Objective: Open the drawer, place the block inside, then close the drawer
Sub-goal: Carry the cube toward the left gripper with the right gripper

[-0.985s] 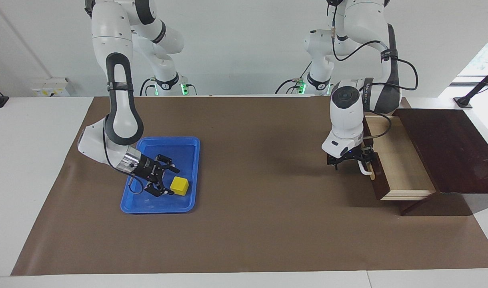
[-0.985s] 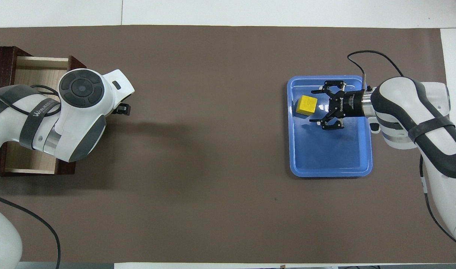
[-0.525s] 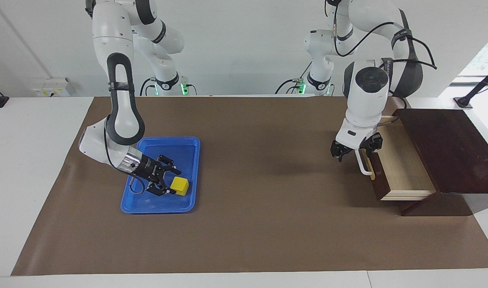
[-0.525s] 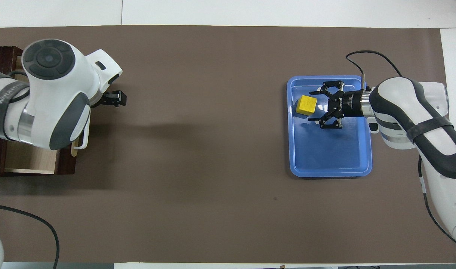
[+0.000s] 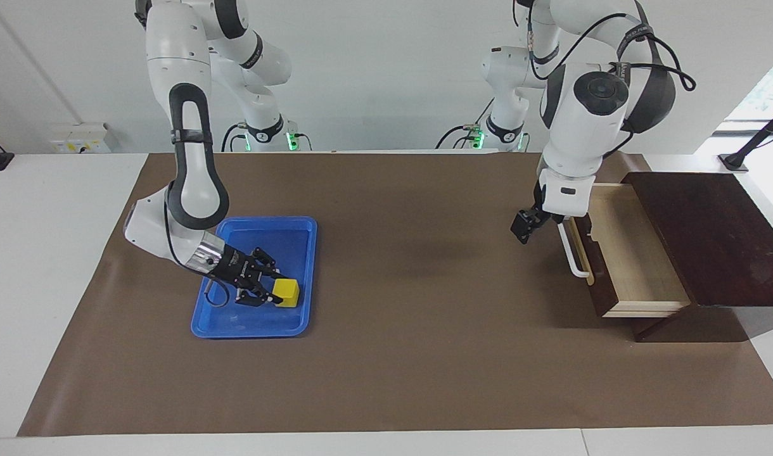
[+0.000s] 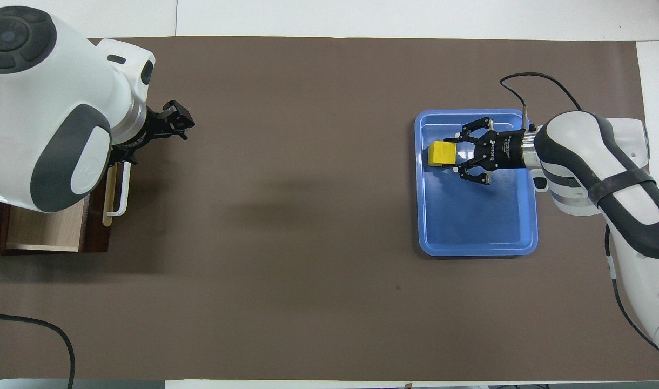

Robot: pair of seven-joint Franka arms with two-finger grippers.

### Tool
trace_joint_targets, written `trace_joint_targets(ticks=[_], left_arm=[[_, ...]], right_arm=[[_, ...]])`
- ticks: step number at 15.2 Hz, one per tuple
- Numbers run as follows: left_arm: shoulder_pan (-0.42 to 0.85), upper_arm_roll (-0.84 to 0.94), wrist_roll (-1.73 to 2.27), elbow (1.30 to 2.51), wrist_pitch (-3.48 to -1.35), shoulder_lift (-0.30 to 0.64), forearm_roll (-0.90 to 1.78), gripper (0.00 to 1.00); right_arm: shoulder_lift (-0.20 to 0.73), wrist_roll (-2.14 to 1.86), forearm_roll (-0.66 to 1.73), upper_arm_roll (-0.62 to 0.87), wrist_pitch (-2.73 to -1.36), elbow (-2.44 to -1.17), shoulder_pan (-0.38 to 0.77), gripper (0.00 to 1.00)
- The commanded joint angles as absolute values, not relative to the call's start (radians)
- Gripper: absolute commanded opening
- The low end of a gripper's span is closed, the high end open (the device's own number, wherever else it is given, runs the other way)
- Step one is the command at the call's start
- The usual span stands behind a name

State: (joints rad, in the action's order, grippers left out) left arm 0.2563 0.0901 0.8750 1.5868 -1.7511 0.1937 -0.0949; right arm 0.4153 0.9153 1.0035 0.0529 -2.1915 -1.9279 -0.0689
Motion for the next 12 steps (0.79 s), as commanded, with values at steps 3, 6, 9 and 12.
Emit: trace_joint_targets(ticks=[3,6,9,12], left_arm=[[0.29,0.081,1.121,1.569,-1.732,0.19,-0.052,1.0],[0.307,0.081,1.266,1.566,-1.761,0.193,-0.017,1.0],[0.308,0.081,1.403,1.566,-1.772,0.193,0.003,1.0],[0.337,0.081,1.494,1.566,-1.776,0.193,0.021,1.0]], right_arm=[[0.403,1.046,0.973,0.052,-2.074,-1.791,-0.035,0.0],[0.394,1.214,0.871,0.054,-2.023,-1.698,0.029,0.0],[0.358,1.304,0.868,0.051,-2.036,-1.69,0.154,0.0],[0.342,1.403,0.868,0.049,-2.072,-1.687,0.248,0.0]])
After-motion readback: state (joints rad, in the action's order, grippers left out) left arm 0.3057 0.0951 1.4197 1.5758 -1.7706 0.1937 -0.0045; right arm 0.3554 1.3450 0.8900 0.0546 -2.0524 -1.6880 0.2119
